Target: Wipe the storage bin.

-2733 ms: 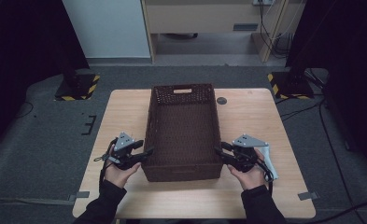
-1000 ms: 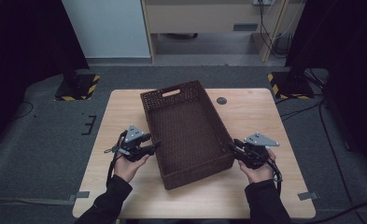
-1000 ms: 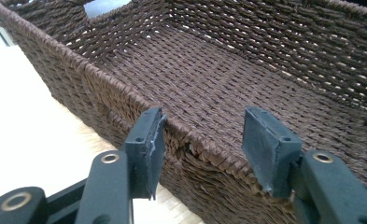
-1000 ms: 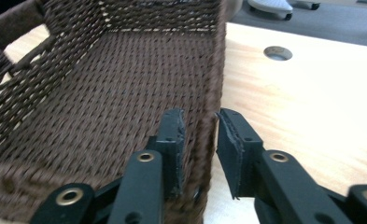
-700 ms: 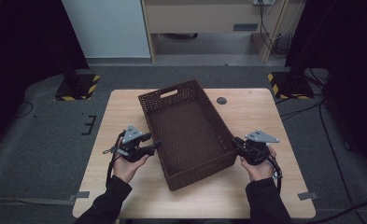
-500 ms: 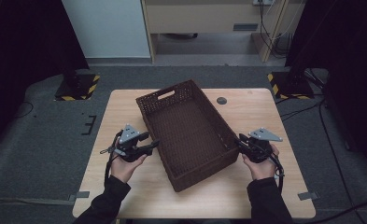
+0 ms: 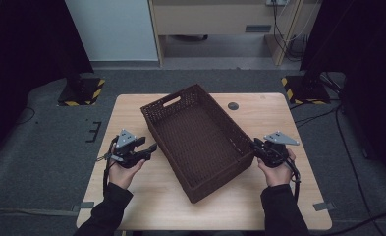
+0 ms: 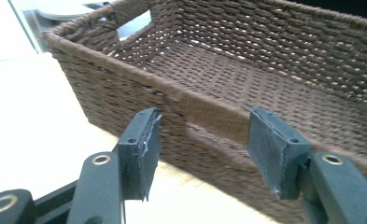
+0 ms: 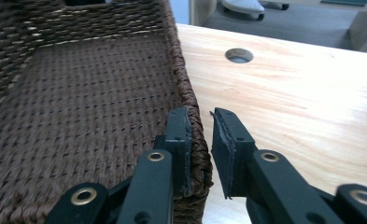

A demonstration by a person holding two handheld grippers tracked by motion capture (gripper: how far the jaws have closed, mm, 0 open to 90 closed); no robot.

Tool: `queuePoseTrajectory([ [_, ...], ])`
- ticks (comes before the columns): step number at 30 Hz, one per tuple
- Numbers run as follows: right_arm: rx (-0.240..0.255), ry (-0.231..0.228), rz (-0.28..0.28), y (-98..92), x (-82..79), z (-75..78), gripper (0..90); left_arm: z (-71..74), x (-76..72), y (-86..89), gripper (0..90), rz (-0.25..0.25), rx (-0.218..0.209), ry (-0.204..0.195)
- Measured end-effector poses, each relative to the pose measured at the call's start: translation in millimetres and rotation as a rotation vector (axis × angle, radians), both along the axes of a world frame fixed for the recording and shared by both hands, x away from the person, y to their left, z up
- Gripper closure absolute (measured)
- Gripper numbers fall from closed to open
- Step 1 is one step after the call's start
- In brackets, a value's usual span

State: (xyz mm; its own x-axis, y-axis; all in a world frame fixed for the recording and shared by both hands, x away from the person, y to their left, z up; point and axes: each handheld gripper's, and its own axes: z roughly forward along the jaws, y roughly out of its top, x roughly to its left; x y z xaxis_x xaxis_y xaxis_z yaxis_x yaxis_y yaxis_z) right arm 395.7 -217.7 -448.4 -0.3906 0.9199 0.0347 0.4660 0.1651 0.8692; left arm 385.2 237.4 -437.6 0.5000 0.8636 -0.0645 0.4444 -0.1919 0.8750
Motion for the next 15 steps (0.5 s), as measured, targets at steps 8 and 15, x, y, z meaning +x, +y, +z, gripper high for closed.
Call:
queuePoseTrajectory([
  [8,0.019,-0.009,-0.001,1.7,-15.8,11.5,59.4,-2.6,2.5,10.7,45.8,0.029,-0.008,0.024],
  [15,0.036,0.000,-0.020,12.6,-37.3,10.1,52.3,-2.5,0.7,22.2,44.9,0.059,-0.021,0.015],
])
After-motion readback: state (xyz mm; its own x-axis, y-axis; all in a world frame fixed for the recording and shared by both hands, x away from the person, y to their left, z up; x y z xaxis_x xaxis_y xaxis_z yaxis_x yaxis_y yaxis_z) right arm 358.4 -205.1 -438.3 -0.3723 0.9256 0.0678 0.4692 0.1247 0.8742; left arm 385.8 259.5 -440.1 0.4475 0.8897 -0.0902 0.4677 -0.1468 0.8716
